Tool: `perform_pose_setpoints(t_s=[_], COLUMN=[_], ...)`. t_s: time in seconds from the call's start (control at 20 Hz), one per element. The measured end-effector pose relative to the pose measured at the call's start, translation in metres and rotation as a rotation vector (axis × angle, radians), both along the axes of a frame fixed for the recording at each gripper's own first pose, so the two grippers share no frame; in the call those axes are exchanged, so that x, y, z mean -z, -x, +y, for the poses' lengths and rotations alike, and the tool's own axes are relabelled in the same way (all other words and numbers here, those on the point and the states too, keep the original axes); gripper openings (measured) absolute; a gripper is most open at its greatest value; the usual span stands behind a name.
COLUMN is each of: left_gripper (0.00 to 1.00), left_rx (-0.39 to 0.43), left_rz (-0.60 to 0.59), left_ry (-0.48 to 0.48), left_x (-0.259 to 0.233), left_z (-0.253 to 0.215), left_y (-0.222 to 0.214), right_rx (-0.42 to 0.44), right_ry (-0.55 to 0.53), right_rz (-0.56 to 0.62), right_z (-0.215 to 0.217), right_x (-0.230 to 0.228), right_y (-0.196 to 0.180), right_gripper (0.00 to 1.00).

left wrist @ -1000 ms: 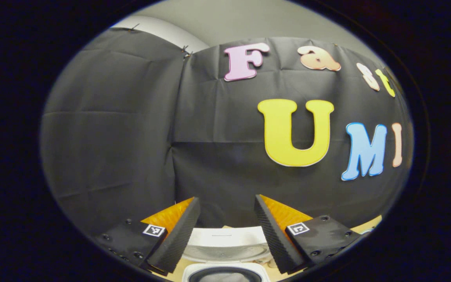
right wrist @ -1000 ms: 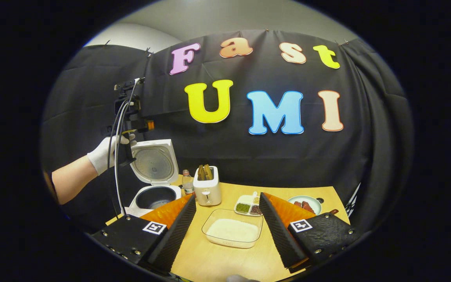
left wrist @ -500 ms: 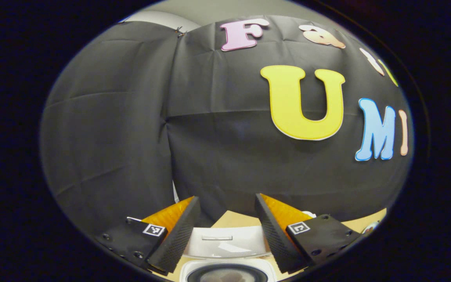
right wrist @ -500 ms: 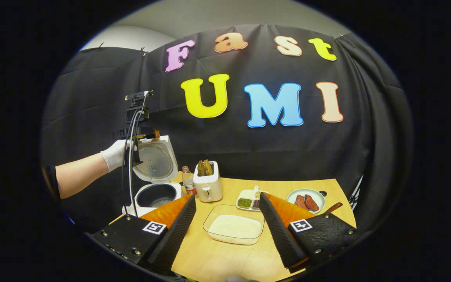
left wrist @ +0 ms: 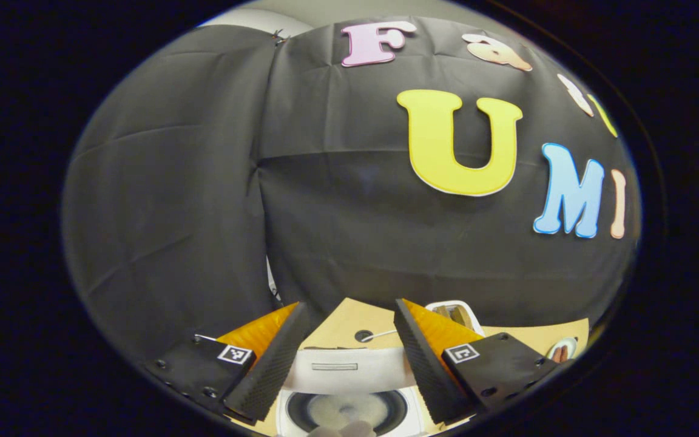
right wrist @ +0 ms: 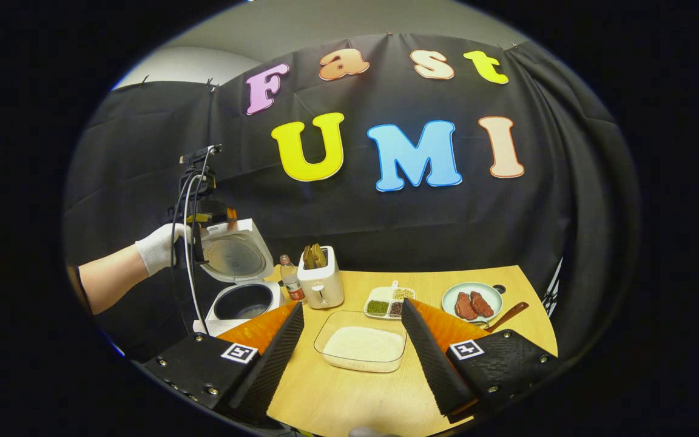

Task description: Close the left gripper, press the button to open the rice cooker; take a wooden spoon from the chopstick holder with the right hand, scoop a spoonful of rice and pour it into the rice cooker, then put the wooden spoon back into the chopstick holder.

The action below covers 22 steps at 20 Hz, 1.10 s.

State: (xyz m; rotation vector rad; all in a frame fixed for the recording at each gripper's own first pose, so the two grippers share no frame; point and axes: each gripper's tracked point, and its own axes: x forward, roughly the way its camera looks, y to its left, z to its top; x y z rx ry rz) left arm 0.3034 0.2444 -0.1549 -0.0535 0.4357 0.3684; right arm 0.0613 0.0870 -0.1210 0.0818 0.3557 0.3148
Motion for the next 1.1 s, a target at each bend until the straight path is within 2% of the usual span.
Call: perform_pose_setpoints(t_s=[0.3, 0.4, 0.55, 0.85, 1.1], left_gripper=[0.98, 1.00, 0.97, 0.98, 0.99], left_rx=[0.020, 0.029, 0.022, 0.020, 0.041], left_rz=[0.086, 0.137, 0.244, 0.411, 0.438], left_ry=[0.046, 0.076, 0.123, 0.173, 0.168], left_x=[0.041, 0.065, 0.113, 0.177, 0.189], left_z=[-0.030, -0.040, -0.046, -0.073, -0.080], left_y=[0.058, 0.077, 0.104, 0.123, 0.123], right_rx=[0.021, 0.035, 0.046, 0.063, 0.063], right_ry=[-0.008, -0.019, -0.002, 0.013, 0.016], right_rz=[-0.040, -0.076, -0.136, -0.202, -0.213], right_z=[-0.010, -0.012, -0.014, -0.018, -0.018], right_x=[-0.011, -0.022, -0.036, -0.054, -0.058], right_y=[0.002, 0.004, 0.006, 0.010, 0.010], right_gripper=[0.99, 0.99, 0.99, 0.99, 0.99])
